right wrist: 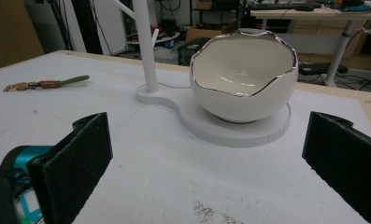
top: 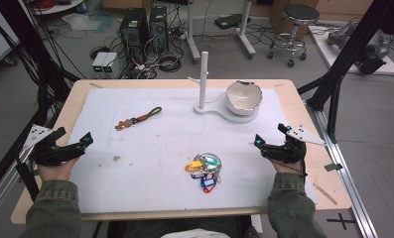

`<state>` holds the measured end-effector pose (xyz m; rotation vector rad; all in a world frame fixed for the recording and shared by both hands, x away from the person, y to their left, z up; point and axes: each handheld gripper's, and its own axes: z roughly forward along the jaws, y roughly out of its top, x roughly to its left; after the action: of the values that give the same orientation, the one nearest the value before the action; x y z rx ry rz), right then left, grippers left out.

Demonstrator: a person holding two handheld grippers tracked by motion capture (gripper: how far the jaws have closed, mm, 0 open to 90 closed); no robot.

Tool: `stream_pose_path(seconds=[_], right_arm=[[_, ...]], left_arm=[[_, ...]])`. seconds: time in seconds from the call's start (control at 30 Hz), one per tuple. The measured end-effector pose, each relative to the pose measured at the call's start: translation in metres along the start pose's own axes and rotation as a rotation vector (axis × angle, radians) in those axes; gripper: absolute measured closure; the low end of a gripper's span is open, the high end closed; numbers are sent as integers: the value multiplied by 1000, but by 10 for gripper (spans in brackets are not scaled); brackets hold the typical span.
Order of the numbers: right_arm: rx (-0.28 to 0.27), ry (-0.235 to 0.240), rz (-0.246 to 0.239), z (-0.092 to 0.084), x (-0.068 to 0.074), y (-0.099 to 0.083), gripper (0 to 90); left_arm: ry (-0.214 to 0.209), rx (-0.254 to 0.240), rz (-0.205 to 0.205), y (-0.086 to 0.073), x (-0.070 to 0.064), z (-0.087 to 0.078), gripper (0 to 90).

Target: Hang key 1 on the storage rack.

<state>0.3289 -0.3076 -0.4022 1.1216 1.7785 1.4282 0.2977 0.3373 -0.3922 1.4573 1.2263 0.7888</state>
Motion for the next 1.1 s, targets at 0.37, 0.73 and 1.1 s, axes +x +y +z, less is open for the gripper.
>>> stream_pose_path(seconds=[0.37,0.73,1.1], right_arm=[[-2,-4,-16,-2,1,-1,7],[-4,-3,-20,-2,1,-1,7],[-3,-3,-10,-2,1,-1,7]], left_arm=[[-42,61,38,9,-1,11,17],[-92,107,89,29,-9,23,17],[-136,136,146,55,-23,45,17]])
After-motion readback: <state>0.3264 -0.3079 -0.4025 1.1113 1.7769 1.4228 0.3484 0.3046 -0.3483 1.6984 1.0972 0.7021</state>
